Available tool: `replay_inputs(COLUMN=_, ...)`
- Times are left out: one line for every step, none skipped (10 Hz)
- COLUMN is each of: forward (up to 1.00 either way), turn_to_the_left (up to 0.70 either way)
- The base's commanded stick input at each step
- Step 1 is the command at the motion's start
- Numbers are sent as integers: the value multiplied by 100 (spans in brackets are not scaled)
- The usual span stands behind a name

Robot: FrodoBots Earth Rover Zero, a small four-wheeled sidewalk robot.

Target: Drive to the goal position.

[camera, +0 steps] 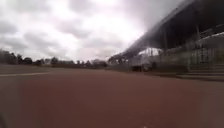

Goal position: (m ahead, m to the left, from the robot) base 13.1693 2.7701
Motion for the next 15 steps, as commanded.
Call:
replay_inputs(forward=70, turn_to_the_left=-35)
replay_inputs(forward=70, turn_to_the_left=-35)
replay_inputs(forward=70, turn_to_the_left=-27)
replay_inputs(forward=70, turn_to_the_left=-6)
replay_inputs(forward=70, turn_to_the_left=0)
replay_inputs(forward=70, turn_to_the_left=0)
replay_inputs(forward=70, turn_to_the_left=0)
replay_inputs(forward=70, turn_to_the_left=0)
replay_inputs(forward=70, turn_to_the_left=0)
replay_inputs(forward=70, turn_to_the_left=0)
replay_inputs(forward=70, turn_to_the_left=0)
replay_inputs(forward=70, turn_to_the_left=0)
replay_inputs(forward=70, turn_to_the_left=0)
replay_inputs(forward=70, turn_to_the_left=0)
replay_inputs(forward=70, turn_to_the_left=0)
